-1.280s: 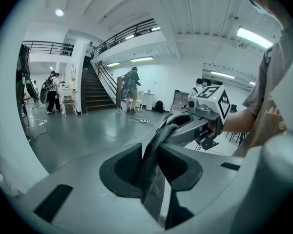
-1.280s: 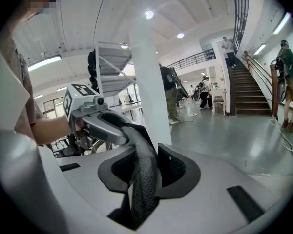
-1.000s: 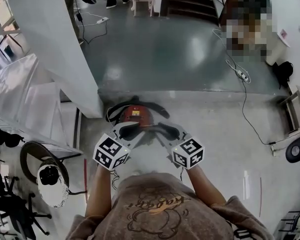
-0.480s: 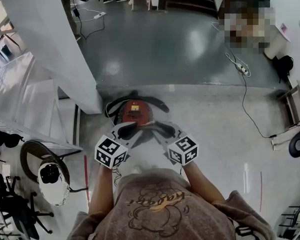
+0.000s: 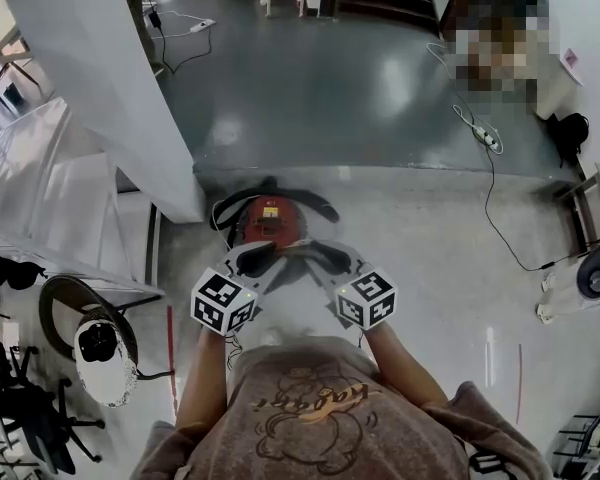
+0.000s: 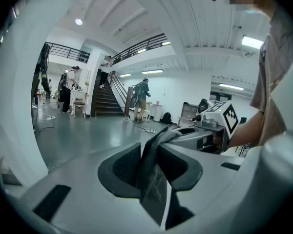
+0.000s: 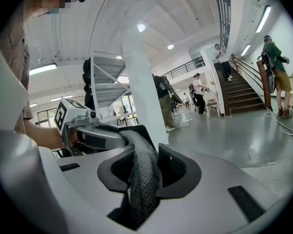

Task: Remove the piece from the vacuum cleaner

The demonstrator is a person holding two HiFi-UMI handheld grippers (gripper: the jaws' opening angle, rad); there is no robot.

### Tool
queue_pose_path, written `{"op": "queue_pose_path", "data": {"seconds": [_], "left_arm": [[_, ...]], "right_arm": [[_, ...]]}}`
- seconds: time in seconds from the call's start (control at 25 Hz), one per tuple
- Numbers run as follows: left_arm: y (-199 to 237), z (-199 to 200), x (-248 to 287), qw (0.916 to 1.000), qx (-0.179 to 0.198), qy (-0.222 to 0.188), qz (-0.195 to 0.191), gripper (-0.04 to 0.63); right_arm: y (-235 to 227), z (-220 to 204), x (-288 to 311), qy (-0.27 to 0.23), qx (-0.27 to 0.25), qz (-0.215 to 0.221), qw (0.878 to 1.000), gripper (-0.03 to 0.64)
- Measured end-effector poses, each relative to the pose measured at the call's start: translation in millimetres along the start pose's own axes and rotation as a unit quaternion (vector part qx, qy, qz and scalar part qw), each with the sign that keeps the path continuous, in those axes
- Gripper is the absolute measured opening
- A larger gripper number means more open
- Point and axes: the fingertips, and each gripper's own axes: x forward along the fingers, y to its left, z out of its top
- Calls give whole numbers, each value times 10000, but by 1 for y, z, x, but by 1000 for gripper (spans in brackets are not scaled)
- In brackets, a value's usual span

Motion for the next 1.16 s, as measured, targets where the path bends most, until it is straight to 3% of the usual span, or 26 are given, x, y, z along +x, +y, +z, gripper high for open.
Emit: {"op": "queue_pose_path", "data": {"seconds": [1.16], "left_arm": [[-4,-10,-6,9995,-304,42,95,101]], "right_arm": [[7,-8,-2,137,52,-41,9999,91]]}}
